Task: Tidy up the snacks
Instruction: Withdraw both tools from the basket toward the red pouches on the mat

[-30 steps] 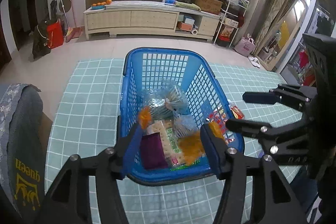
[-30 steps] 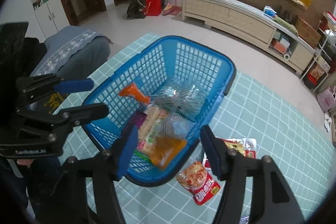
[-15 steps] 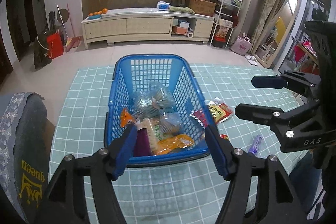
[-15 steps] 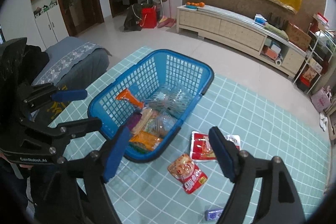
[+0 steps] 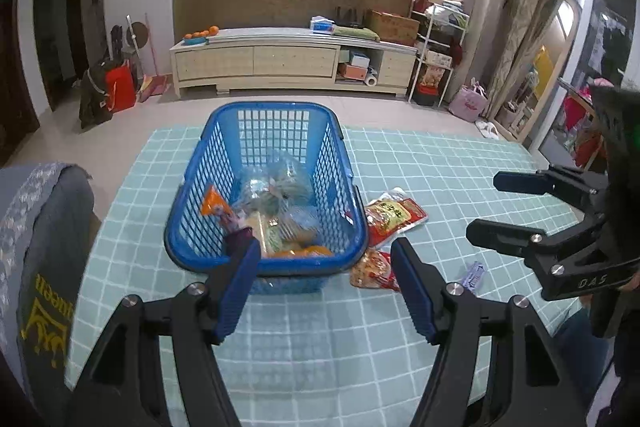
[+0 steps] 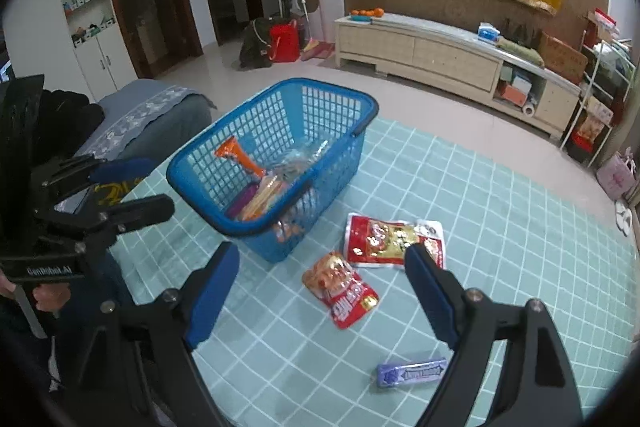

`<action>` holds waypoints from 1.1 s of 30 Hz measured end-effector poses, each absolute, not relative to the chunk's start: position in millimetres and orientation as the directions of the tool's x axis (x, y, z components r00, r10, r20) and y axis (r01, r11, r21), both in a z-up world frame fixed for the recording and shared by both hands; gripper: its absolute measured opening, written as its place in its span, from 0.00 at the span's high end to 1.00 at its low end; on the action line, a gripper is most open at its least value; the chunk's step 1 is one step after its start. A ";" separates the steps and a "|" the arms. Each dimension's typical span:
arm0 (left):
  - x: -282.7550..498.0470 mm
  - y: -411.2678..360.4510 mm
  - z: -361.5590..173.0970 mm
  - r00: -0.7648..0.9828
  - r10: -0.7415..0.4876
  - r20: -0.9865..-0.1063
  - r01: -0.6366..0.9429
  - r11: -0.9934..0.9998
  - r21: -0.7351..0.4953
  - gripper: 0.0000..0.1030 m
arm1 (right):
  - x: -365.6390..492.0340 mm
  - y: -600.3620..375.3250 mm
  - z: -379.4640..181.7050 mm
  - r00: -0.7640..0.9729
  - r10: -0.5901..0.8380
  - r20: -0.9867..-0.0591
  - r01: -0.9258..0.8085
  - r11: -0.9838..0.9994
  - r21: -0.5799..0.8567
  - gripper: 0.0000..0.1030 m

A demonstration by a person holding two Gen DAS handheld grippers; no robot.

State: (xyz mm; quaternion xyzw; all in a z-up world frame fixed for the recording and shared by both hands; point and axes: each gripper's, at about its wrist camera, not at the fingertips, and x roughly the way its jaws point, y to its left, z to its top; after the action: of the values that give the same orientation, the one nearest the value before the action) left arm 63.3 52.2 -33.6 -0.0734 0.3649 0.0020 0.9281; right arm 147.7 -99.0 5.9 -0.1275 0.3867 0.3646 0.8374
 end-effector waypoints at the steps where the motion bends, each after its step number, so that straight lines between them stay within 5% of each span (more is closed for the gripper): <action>1: 60.4 49.0 -38.0 0.732 -0.054 -0.679 -0.066 0.987 -0.149 0.36 | 146.3 -102.6 0.0 0.441 0.507 -0.741 -0.715 0.698 0.053 0.15; 10: 55.1 29.5 -91.2 0.662 -0.032 -0.749 -0.147 0.974 -0.172 0.36 | 146.0 -103.6 -58.5 0.410 0.431 -0.804 -0.798 0.596 -0.087 0.15; 28: 68.3 24.9 -158.9 0.570 0.014 -0.821 -0.272 0.947 -0.172 0.36 | 194.6 -53.4 -147.7 0.177 0.418 -0.891 -0.927 0.376 -0.008 0.16; 33: 76.5 22.8 -167.0 0.559 0.010 -0.829 -0.269 0.948 -0.170 0.36 | 197.1 -47.0 -156.3 0.153 0.417 -0.896 -0.939 0.344 0.000 0.36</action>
State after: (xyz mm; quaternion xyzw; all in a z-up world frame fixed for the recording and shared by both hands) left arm 76.5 22.8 -167.0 -0.1401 0.4625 0.0798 0.8718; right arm 197.1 -47.0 -156.3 -0.3018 0.4321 0.4868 0.6965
